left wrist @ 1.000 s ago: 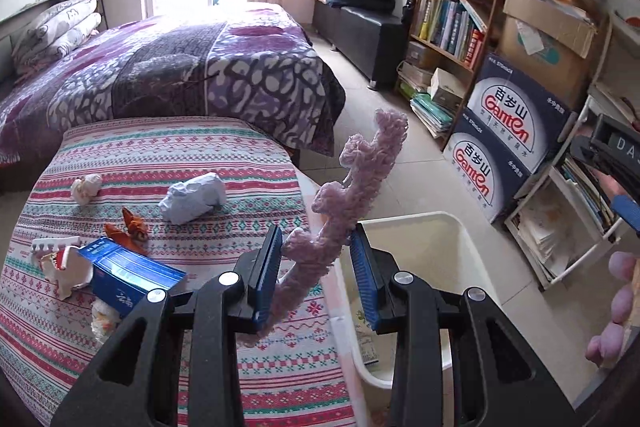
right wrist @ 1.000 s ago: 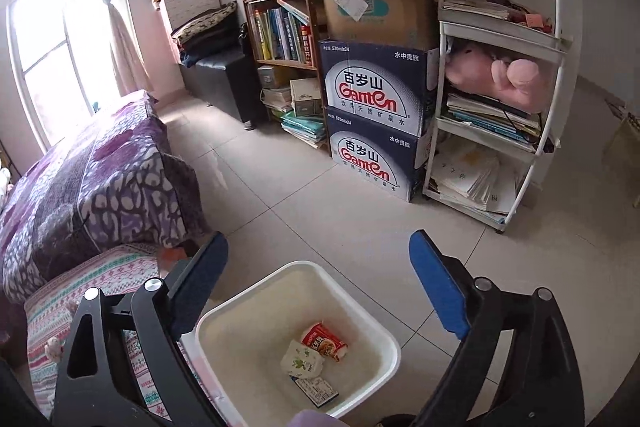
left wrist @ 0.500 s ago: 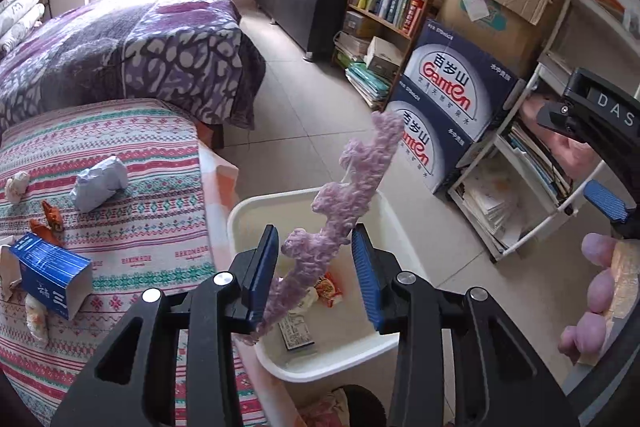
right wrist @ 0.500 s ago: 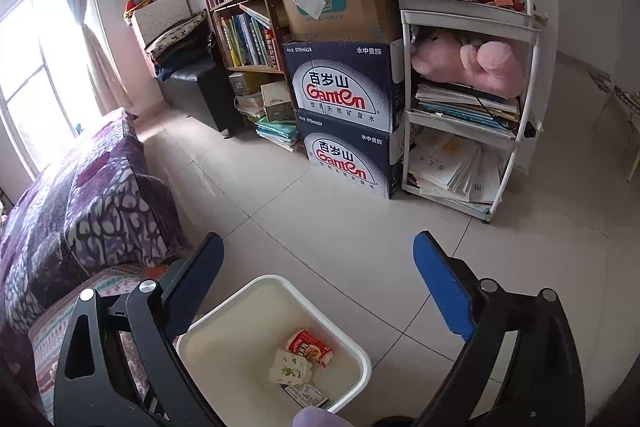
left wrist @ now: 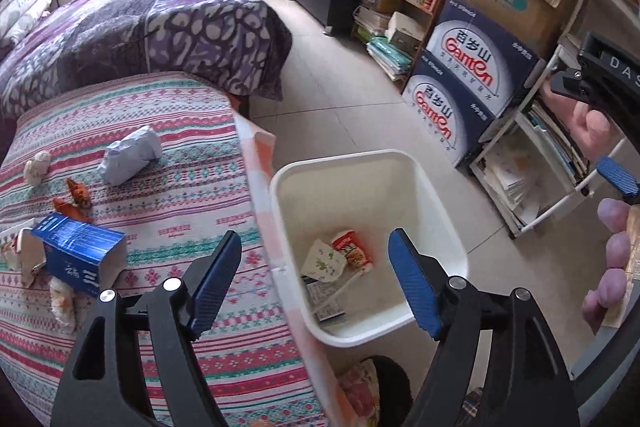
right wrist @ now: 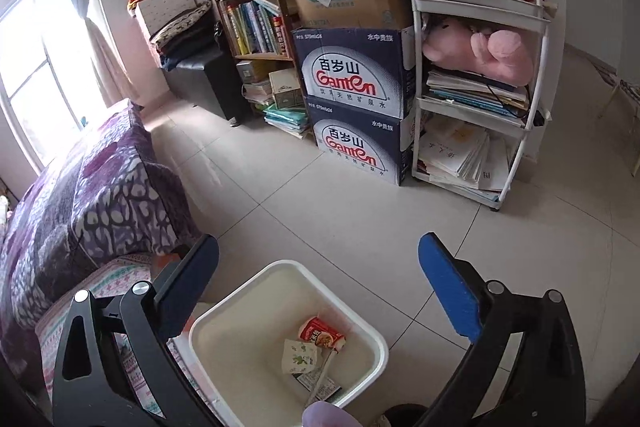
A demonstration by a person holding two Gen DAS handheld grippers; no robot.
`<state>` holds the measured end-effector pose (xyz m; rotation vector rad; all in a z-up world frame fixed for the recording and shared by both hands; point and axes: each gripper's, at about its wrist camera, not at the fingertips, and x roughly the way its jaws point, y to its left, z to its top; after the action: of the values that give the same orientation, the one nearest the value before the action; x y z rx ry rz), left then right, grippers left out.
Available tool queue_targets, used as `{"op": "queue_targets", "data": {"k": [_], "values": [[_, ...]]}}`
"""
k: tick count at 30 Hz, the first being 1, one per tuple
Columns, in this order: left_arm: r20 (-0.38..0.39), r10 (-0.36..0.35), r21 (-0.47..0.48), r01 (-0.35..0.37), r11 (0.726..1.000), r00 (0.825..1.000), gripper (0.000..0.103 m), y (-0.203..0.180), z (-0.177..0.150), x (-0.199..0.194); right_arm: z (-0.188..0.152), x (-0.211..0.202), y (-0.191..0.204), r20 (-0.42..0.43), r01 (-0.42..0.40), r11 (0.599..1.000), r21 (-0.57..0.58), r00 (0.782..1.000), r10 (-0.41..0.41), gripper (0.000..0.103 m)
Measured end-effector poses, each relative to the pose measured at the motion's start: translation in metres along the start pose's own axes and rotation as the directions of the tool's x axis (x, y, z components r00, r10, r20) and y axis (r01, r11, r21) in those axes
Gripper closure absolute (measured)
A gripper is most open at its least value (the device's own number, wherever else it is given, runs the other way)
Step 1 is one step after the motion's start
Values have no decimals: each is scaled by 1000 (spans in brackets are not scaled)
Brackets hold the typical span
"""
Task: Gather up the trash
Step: 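Open the left gripper over the bin to release the pink strip, then grasp the red snack bag with the left gripper while the right gripper grasps the blue carton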
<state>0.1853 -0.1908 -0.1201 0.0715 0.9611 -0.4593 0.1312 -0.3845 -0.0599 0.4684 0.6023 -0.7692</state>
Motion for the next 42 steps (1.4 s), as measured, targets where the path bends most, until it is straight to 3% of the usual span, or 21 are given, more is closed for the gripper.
{"op": "queue_targets", "data": {"k": [5,8,14,18,20,22,26,28,30,32,35,38,39,41,42], "values": [[-37,165,-48,-166,985,986,25,52,-3,-1,-18,0,38,-44,-34,994,-102,999,30,7],[-67,264,-49,-268,962,962,23,87,-5,-3,-30,-1,60,-67,-55,986,-157,997,45,7],[-155,430,39,-429,902,889,22,167,-8,-14,-60,-4,109,-100,-88,945,-317,993,59,7],[-215,554,163,-530,832,804,21,217,-23,-14,-81,-4,139,-151,-163,894,-418,983,109,7],[-242,590,233,-544,806,770,22,238,-33,-11,-92,-5,153,-186,-218,861,-459,971,147,7],[-261,598,290,-530,797,758,22,256,-43,-6,-106,-6,170,-219,-267,813,-518,960,175,7],[-257,622,379,-515,769,740,22,274,-56,12,-140,-12,208,-294,-387,673,-630,921,255,7],[-245,630,418,-506,754,737,22,278,-58,20,-159,-18,227,-360,-478,563,-674,878,315,7],[-217,637,445,-506,739,740,22,282,-56,26,-177,-26,241,-396,-524,459,-717,849,349,7],[-214,629,442,-500,745,747,21,289,-53,33,-198,-32,257,-410,-529,354,-771,838,360,7],[-229,617,442,-485,755,753,22,299,-52,47,-228,-30,280,-470,-557,242,-795,816,336,7],[-264,582,410,-457,789,769,38,311,-54,54,-253,-30,293,-500,-560,156,-814,812,301,7],[-260,566,380,-456,805,782,46,315,-52,52,-262,-30,297,-495,-545,127,-829,820,289,7],[-268,556,319,-472,822,787,55,323,-46,47,-279,-28,303,-470,-503,70,-862,842,265,7],[-275,525,272,-458,846,806,56,327,-43,42,-286,-26,305,-459,-486,49,-873,851,255,7]]}}
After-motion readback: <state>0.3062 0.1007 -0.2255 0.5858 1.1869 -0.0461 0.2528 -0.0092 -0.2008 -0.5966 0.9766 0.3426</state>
